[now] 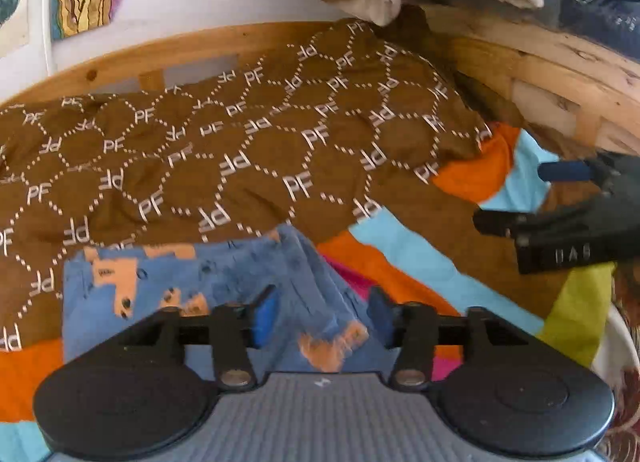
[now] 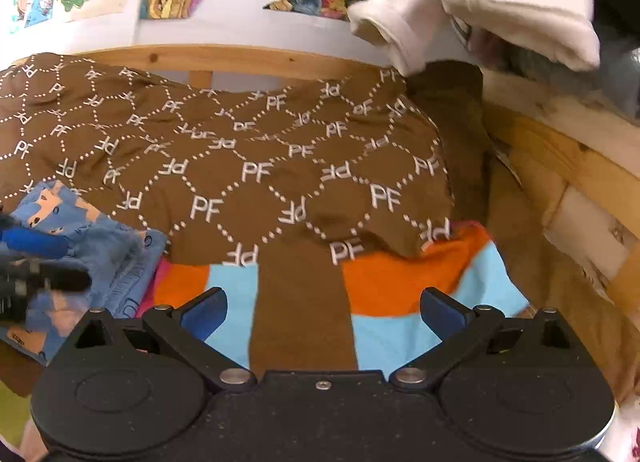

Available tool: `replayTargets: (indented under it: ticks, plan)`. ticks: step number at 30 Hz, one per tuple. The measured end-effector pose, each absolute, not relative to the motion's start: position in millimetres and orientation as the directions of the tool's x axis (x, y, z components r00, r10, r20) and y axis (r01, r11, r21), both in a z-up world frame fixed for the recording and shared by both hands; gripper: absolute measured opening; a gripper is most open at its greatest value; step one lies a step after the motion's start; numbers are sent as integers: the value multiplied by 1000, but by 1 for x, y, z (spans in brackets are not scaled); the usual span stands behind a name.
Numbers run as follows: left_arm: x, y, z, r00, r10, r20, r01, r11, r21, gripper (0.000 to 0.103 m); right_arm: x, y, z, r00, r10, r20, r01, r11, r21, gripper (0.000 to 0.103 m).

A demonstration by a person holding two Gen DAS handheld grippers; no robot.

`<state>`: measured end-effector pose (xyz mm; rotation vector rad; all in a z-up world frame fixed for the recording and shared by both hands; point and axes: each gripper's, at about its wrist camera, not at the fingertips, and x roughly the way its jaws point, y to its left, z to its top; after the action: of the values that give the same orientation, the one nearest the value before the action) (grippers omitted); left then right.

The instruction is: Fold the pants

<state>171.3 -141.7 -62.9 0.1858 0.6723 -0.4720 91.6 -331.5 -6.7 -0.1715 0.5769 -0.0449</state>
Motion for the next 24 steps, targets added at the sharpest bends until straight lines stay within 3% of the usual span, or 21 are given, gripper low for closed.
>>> replayTargets:
  ticks: [4,8,13,15,19,24]
  plan:
    - [160,-124,-70,669,-339,-661,482,875,39,67,93,-328,-12,826,-15,-564,-65,990,-121,102]
    - [152,-108,-78,662,-321,-677,478,877,50,67,105,-317,-13,801,145,-580,-152,988,37,102]
    - [147,-110,-78,690,-291,-663,484,866,123,51,135,-299,-12,716,403,-570,-291,914,281,100]
    - [147,-112,-78,699,-277,-660,478,867,142,38,151,-289,-11,683,459,-568,-327,888,323,89]
    - [149,-111,-79,700,-272,-660,472,870,143,27,177,-271,-14,650,485,-585,-372,874,312,72]
    - [150,-108,-78,695,-291,-658,472,875,112,14,191,-263,-28,610,436,-662,-325,899,293,34]
